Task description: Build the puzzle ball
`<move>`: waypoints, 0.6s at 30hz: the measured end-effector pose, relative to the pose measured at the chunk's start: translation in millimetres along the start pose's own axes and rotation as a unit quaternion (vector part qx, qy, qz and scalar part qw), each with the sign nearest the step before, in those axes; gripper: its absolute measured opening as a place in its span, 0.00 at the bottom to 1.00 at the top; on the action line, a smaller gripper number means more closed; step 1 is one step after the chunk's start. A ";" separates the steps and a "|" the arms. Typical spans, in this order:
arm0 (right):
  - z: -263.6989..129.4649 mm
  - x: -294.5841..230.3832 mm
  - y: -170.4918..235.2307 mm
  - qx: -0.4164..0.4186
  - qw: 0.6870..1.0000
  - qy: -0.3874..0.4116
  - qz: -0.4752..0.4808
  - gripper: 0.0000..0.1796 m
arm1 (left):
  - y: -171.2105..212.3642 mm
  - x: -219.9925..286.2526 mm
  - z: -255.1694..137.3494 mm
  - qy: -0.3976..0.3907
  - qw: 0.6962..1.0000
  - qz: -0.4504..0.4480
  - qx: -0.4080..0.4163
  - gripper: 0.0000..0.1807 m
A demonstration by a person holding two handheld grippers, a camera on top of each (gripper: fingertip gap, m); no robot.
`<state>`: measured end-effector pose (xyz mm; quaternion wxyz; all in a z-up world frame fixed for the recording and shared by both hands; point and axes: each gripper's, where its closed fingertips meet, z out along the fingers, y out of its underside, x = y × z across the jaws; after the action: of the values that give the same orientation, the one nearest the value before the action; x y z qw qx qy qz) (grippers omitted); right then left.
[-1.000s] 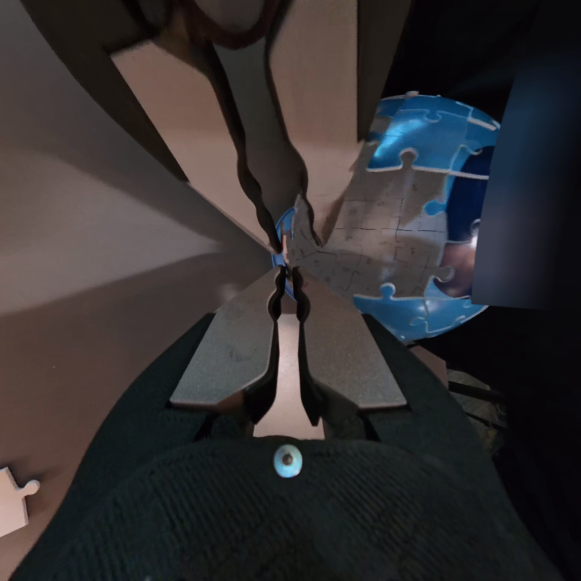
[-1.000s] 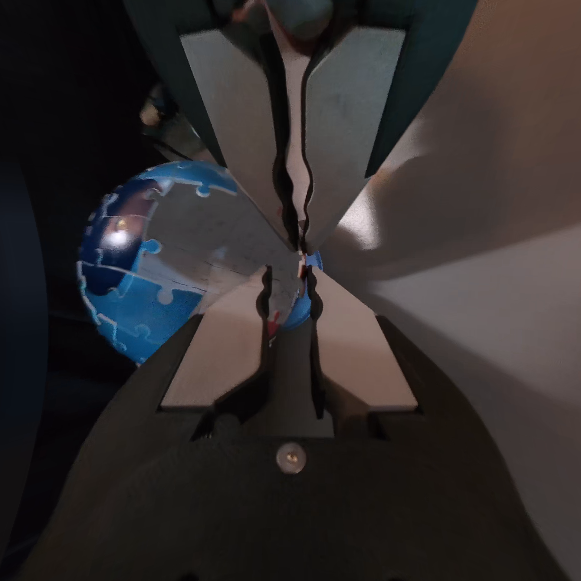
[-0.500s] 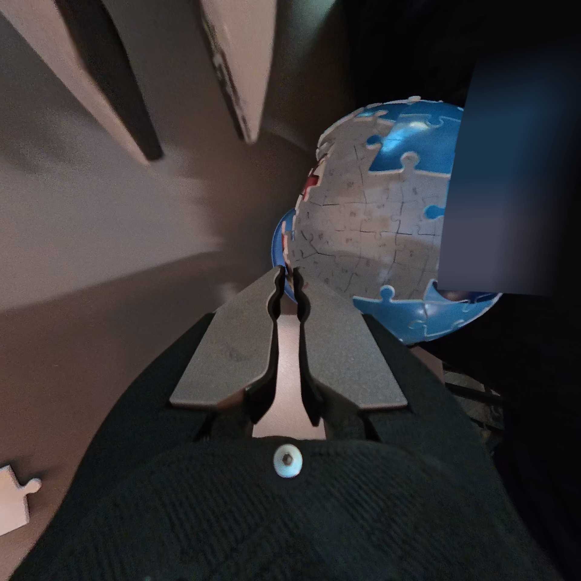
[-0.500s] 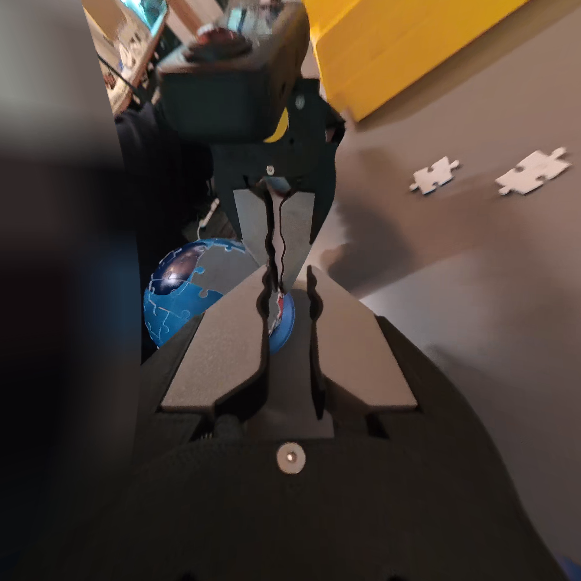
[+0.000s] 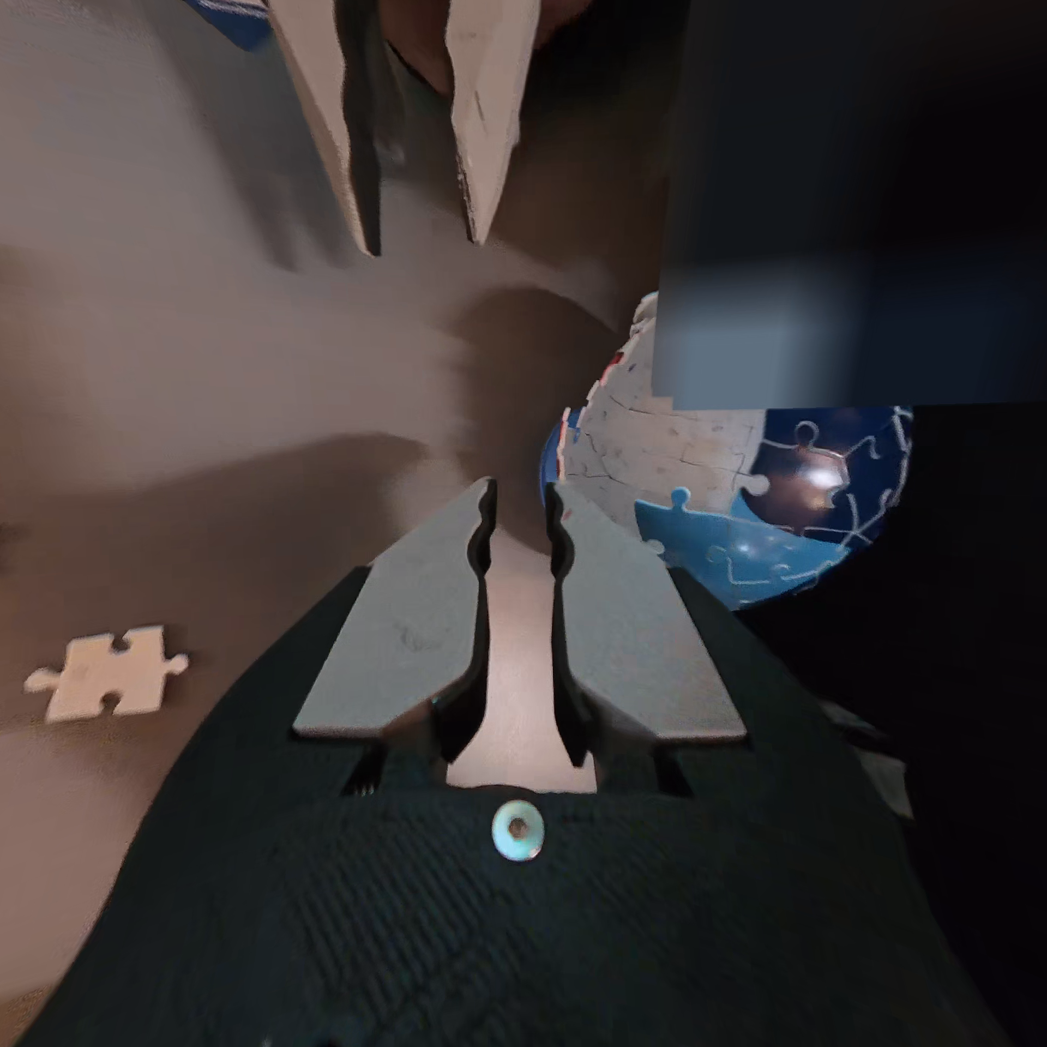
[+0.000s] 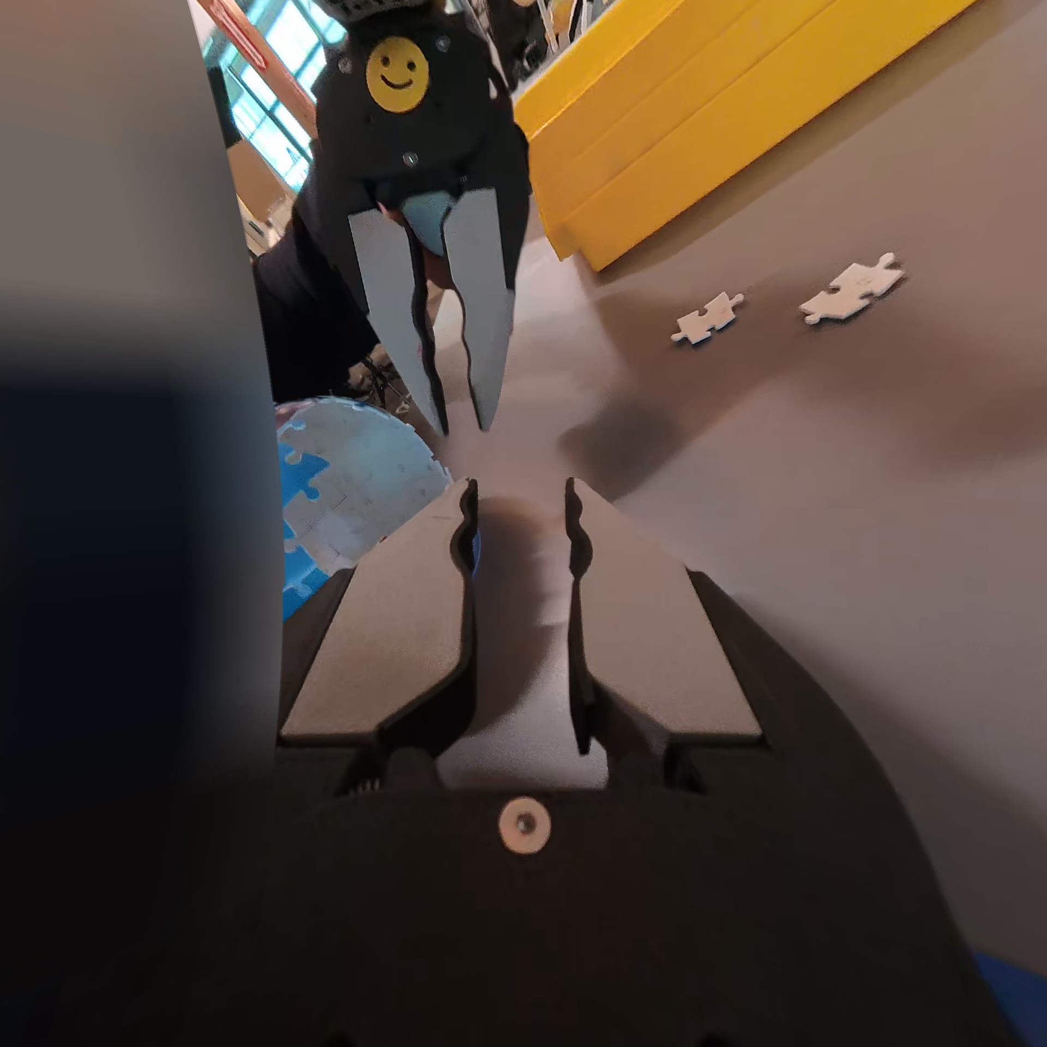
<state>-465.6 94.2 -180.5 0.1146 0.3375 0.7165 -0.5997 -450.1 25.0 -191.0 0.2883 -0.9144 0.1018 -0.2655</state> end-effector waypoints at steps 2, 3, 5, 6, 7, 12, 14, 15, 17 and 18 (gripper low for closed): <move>-3.0 11.5 5.4 0.003 1.000 0.022 -0.017 0.16 | -3.1 -1.6 -13.9 -0.029 0.999 -0.013 0.030 0.08; -4.1 16.5 6.9 0.008 0.999 0.031 -0.022 0.16 | -4.8 -1.1 -21.5 -0.041 0.998 -0.019 0.050 0.08; -4.4 15.4 4.8 0.018 1.000 0.015 -0.008 0.17 | -5.8 -0.3 -36.2 -0.067 0.993 -0.031 0.093 0.08; -4.4 16.4 2.8 0.025 1.000 0.014 -0.004 0.17 | -4.1 -0.9 -42.8 -0.081 0.990 -0.042 0.112 0.07; -4.0 18.2 2.4 0.025 1.000 0.015 0.002 0.18 | -1.4 -1.7 -48.7 -0.093 0.986 -0.054 0.129 0.07; -3.5 20.8 3.4 0.022 0.999 0.007 0.023 0.19 | 11.5 -3.9 -65.1 -0.143 0.961 -0.110 0.211 0.08; -4.0 21.5 2.4 0.025 0.999 0.009 0.023 0.18 | 17.2 -1.9 -65.3 -0.166 0.953 -0.122 0.223 0.10; -4.2 21.7 2.0 0.027 0.999 0.012 0.021 0.18 | 20.8 0.1 -64.2 -0.177 0.950 -0.125 0.223 0.10; -4.0 22.4 2.0 0.026 0.999 0.017 0.018 0.18 | 26.1 6.8 -62.8 -0.193 0.945 -0.133 0.228 0.12; -4.2 23.0 1.8 0.027 0.999 0.019 0.017 0.18 | 28.1 10.3 -63.1 -0.200 0.942 -0.138 0.233 0.12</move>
<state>-480.6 106.2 -193.9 0.1025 0.3640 0.6962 -0.6101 -476.8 -31.2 -159.2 0.4686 -0.8609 -0.1495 -0.1303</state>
